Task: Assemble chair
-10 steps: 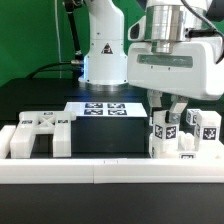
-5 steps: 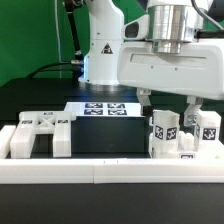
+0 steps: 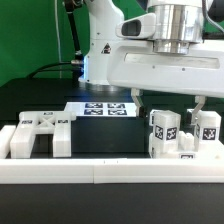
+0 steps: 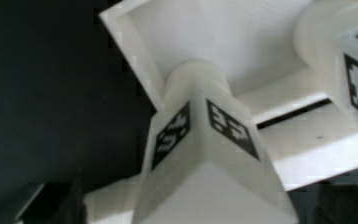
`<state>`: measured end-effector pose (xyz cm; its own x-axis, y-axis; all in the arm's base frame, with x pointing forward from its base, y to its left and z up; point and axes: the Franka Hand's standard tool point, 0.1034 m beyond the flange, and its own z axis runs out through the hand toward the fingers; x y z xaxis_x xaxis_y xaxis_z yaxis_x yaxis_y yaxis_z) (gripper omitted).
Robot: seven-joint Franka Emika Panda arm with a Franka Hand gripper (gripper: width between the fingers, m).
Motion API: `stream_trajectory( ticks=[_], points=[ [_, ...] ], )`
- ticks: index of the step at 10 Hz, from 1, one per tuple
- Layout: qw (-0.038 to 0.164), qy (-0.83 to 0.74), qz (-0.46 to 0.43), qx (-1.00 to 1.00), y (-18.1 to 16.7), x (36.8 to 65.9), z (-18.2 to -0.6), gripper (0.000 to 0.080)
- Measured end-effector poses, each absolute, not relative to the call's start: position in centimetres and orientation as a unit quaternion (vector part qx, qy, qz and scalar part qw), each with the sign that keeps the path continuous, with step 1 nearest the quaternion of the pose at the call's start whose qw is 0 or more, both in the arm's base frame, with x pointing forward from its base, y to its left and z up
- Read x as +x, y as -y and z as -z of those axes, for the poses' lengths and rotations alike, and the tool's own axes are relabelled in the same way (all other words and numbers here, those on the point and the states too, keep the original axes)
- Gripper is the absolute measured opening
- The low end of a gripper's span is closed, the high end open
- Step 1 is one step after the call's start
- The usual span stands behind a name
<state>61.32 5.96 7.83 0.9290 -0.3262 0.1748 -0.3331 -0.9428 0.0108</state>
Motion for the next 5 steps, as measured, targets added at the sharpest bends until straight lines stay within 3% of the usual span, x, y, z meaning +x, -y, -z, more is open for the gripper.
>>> stream_trajectory(
  ticks=[5],
  points=[
    [0.037,0.017,-0.081,0.996,-5.68,61.35,-7.83,0.0649]
  ],
)
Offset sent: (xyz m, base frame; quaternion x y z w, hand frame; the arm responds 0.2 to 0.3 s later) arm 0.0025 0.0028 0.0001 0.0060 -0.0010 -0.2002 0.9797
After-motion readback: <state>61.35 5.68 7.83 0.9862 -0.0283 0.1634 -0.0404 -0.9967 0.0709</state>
